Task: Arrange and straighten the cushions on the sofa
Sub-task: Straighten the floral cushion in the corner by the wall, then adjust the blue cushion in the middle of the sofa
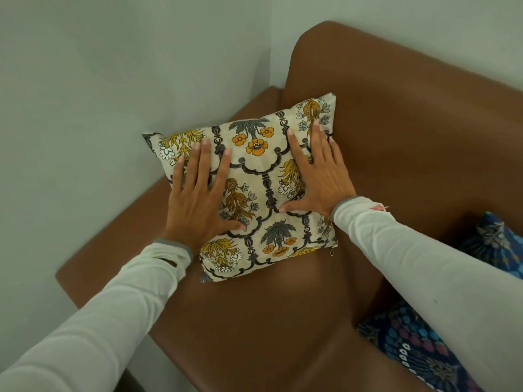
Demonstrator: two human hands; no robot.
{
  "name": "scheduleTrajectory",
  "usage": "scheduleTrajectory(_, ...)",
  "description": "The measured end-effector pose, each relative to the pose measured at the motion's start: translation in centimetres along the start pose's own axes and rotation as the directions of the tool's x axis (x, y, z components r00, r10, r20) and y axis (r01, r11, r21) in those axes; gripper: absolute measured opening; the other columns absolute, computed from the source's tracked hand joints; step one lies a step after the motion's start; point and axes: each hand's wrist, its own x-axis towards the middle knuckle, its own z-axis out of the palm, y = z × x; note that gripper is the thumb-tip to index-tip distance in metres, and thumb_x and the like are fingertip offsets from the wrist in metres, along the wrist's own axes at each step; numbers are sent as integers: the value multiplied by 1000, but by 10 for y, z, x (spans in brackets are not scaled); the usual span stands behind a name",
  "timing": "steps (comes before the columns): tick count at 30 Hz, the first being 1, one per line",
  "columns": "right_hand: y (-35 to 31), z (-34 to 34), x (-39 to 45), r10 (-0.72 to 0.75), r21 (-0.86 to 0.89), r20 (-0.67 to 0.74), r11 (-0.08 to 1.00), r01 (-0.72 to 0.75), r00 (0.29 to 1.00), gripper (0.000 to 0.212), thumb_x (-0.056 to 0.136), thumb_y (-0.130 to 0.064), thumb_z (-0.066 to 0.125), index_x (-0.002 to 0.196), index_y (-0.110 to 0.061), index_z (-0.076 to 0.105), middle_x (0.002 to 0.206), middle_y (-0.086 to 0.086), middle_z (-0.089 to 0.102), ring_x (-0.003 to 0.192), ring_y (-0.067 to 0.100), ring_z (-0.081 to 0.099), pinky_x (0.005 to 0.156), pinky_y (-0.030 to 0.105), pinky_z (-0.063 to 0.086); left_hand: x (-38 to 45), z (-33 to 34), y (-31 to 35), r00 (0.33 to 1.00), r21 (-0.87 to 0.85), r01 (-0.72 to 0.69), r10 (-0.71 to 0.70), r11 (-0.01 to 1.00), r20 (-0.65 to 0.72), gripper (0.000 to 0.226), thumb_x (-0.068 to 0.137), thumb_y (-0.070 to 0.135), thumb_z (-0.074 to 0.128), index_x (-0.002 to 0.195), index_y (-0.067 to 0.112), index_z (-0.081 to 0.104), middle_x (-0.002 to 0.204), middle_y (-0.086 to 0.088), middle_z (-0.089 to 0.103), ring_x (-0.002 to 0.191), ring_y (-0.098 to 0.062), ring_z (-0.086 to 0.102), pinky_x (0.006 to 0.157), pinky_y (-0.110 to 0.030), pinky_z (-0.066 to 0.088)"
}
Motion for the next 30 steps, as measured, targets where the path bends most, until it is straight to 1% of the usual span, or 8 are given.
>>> scheduleTrajectory(13,72,-18,-122,241,-117,-147,959,-259,959,129,76,-92,56,172,-21,8,174,34,12,162,49,16,128,69,12,-1,-22,81,957,-6,-273,271,962,-108,109,91,88,35,170,14,19,175,-29,11,162,-48,14,128,-68,15)
scheduleTrajectory(17,123,-32,-198,375,-113,-234,906,-408,897,110,88,-87,42,171,-19,17,173,34,19,160,50,24,125,72,17,7,-41,162,911,-63,-398,386,915,-147,104,94,85,36,170,15,22,175,-29,14,161,-47,19,127,-68,17)
scheduleTrajectory(19,192,-36,-306,549,-133,-234,800,-585,803,108,90,-87,35,172,-20,14,174,33,16,161,49,22,125,72,17,-11,-64,282,819,-105,-566,543,818,-187,104,94,85,36,171,16,18,176,-27,12,163,-44,17,128,-65,17)
scheduleTrajectory(21,211,-24,-335,586,-126,-206,779,-615,784,108,90,-87,34,172,-20,12,174,32,15,162,49,20,125,71,16,-18,-69,310,833,-205,-554,540,807,-124,105,94,84,35,171,15,16,176,-26,11,163,-43,16,129,-63,18)
scheduleTrajectory(23,216,-22,-352,656,-47,-214,733,-679,723,110,89,-87,39,172,-18,14,174,30,17,162,47,21,126,69,17,-22,-63,328,870,-342,-476,492,810,-47,110,91,86,36,171,16,9,178,-23,8,163,-42,16,129,-59,21)
scheduleTrajectory(25,215,-18,-360,769,157,-239,634,-757,593,111,90,-87,45,172,-19,12,175,27,17,163,43,21,127,64,17,-24,-55,327,896,-604,-209,398,769,198,120,85,91,45,171,24,-7,179,-16,-2,164,-38,15,127,-56,24)
scheduleTrajectory(27,223,-10,-381,892,415,-144,448,-792,429,117,87,-86,54,171,-19,9,177,22,18,164,39,20,128,60,20,-28,-50,334,829,-772,128,360,623,427,136,71,92,57,168,31,-16,180,-6,-6,164,-33,14,127,-53,26)
scheduleTrajectory(30,251,12,-436,970,703,80,107,-703,228,133,75,-85,68,171,-14,8,177,16,20,163,35,21,131,53,24,-42,-37,370,779,-837,324,377,440,500,141,65,86,71,170,33,-6,179,4,14,163,-25,22,128,-51,28)
